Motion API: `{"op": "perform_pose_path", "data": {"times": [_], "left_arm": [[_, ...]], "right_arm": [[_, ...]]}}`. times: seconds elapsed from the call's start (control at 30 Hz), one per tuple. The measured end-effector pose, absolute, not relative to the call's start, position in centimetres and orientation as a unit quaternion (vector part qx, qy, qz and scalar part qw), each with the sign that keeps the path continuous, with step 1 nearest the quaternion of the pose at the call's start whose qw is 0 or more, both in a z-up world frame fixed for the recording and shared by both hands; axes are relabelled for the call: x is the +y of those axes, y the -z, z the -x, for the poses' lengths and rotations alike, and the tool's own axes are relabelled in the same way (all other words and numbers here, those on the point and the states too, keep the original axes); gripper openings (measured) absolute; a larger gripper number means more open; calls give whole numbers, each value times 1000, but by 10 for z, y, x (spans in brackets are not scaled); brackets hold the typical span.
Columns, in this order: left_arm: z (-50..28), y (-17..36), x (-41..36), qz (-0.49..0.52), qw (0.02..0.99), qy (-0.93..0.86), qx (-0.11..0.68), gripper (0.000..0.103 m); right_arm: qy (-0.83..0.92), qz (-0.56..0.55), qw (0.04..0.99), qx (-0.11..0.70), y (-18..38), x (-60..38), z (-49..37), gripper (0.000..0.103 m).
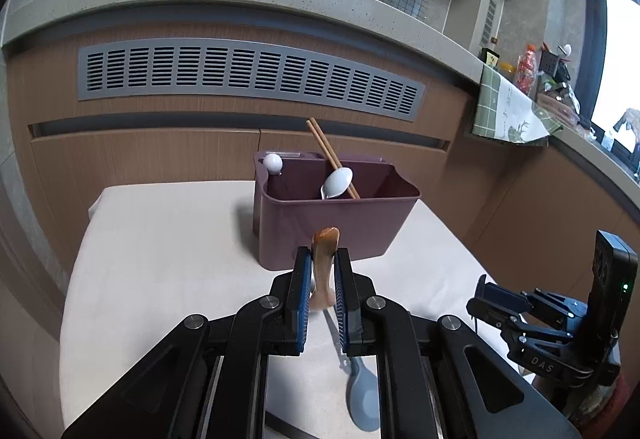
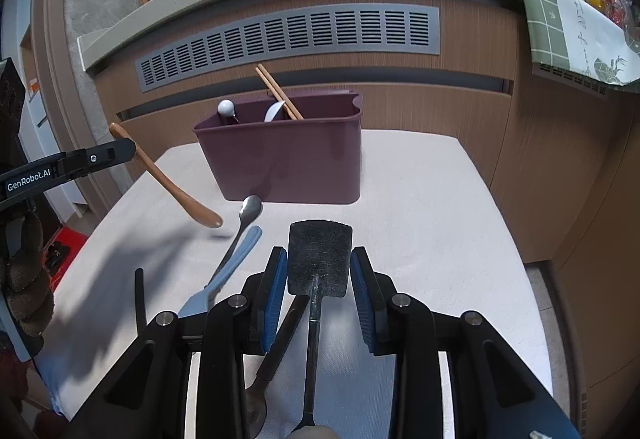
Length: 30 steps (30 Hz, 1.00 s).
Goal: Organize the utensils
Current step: 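Lift the wooden spoon and turner over the maroon holder and open both tools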
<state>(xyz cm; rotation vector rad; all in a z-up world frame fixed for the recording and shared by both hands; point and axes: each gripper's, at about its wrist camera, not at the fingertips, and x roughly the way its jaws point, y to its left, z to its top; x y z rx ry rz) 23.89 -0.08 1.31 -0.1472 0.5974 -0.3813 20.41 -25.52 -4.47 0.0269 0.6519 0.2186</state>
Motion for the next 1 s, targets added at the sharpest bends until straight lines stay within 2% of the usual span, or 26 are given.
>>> {"op": "perform_pose_path", "data": {"times": [0.47, 0.7, 0.8, 1.0], "left_arm": [[-232, -21, 0, 71, 938, 190, 281, 12], [-227, -47, 1, 74, 945, 196, 251, 12], [-231, -78, 2, 76, 952, 200, 217, 12], [-253, -148, 0, 70, 967, 202, 138, 12]], "right_arm": [[-103, -8, 947, 304, 36, -257, -199, 29], [-107, -9, 955, 276, 17, -258, -195, 29], [-113, -10, 964, 242, -12, -258, -198, 29], [-112, -4, 987, 118, -121, -255, -223, 29]]}}
